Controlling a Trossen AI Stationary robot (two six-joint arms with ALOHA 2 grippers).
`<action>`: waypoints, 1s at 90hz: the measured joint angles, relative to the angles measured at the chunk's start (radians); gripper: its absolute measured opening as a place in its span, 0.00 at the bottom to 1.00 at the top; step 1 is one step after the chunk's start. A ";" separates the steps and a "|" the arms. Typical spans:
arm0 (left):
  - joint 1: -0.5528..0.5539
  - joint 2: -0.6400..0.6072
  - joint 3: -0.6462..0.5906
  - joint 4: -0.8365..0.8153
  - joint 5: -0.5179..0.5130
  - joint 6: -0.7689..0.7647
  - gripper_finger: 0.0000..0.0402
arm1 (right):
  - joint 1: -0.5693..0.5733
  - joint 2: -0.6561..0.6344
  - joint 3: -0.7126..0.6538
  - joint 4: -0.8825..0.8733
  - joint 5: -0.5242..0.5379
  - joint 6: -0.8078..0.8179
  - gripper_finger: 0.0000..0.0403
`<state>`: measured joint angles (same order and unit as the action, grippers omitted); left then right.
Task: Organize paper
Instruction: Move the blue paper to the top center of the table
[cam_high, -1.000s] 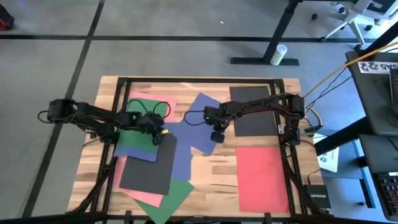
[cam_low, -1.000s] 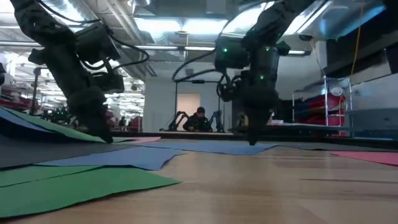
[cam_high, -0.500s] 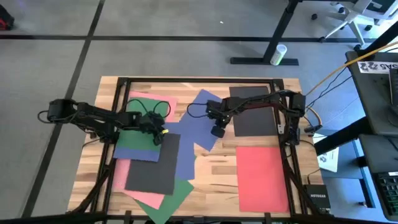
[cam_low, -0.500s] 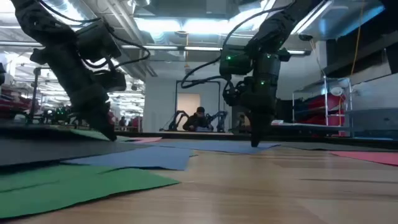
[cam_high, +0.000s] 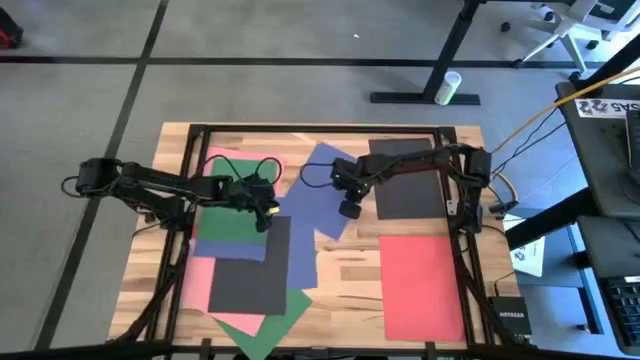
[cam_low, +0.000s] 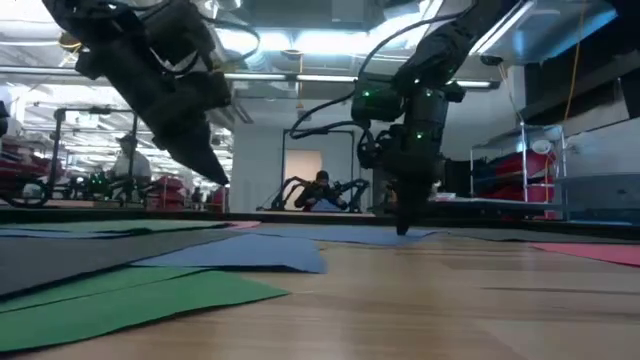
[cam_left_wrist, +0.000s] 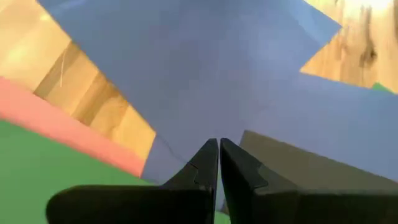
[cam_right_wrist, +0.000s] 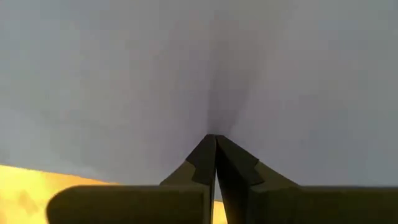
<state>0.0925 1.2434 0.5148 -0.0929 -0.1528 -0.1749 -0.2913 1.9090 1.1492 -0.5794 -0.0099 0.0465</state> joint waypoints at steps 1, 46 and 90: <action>0.000 0.000 0.000 -0.003 0.000 0.000 0.00 | -0.003 0.000 0.000 0.005 0.001 0.000 0.00; 0.002 0.002 0.000 -0.015 -0.015 0.019 0.00 | -0.013 -0.005 0.032 0.048 -0.032 -0.047 0.00; 0.061 0.084 0.000 0.026 -0.012 0.035 0.00 | 0.201 0.054 0.079 0.106 -0.193 -0.028 0.00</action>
<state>0.1535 1.3272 0.5144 -0.0665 -0.1650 -0.1399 -0.0898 1.9633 1.2285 -0.4736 -0.2028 0.0181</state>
